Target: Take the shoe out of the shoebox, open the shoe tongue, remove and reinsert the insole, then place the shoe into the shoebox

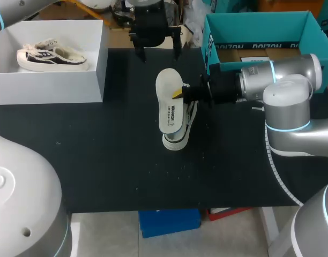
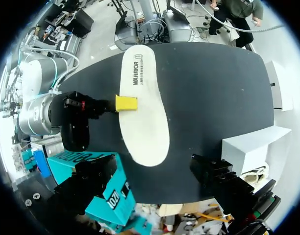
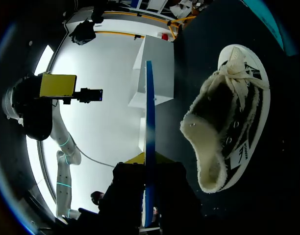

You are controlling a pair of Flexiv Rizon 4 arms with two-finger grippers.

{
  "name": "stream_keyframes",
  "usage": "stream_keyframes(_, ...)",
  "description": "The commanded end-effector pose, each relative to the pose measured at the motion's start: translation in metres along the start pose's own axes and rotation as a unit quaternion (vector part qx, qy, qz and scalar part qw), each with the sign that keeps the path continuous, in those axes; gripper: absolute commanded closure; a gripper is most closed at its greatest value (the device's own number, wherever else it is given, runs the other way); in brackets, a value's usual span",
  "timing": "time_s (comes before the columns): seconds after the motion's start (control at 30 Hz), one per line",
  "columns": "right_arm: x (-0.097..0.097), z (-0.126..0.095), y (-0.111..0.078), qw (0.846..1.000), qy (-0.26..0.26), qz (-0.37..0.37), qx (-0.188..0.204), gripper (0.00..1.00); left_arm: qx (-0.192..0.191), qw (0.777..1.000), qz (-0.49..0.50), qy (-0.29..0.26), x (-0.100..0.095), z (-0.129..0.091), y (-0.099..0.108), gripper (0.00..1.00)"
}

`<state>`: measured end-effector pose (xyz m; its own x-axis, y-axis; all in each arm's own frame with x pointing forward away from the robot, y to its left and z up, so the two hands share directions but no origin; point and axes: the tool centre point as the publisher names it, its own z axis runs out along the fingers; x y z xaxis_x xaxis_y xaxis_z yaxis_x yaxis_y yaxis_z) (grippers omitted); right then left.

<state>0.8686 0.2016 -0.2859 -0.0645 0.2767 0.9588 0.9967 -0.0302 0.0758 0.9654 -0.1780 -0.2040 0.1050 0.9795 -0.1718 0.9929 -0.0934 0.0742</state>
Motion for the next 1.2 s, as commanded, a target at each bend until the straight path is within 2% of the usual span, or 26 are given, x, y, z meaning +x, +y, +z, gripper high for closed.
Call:
stream_keyframes(0.03, 0.000, 0.001, 0.000, 1.000, 0.000, 0.000, -0.001, 1.00, 0.015, 1.000, 0.005, 0.000, -0.004, 0.009, 0.025, 0.00)
stream_keyframes(0.3, 0.000, 0.001, 0.000, 1.000, 0.000, 0.000, -0.001, 1.00, 0.011, 1.000, 0.012, 0.004, -0.007, 0.021, 0.051, 0.00)
stream_keyframes(0.5, 0.000, 0.001, 0.000, 1.000, 0.000, 0.000, -0.001, 1.00, 0.006, 1.000, 0.007, -0.004, -0.012, 0.021, 0.048, 0.00)
stream_keyframes(0.63, 0.000, 0.001, 0.000, 1.000, 0.000, 0.000, -0.001, 1.00, -0.002, 1.000, -0.002, -0.010, -0.015, 0.014, 0.027, 0.00)
stream_keyframes(0.8, 0.000, 0.001, 0.000, 1.000, 0.000, 0.000, -0.001, 1.00, 0.006, 1.000, -0.005, -0.016, -0.021, 0.013, -0.007, 0.00)
stream_keyframes(1.13, 0.000, 0.001, 0.000, 1.000, 0.000, 0.000, -0.001, 1.00, 0.018, 1.000, -0.011, -0.013, -0.035, 0.016, -0.085, 0.00)
stream_keyframes(1.2, 0.000, 0.001, 0.000, 1.000, 0.000, 0.000, -0.001, 1.00, 0.011, 1.000, -0.011, 0.002, -0.037, 0.014, -0.099, 0.00)
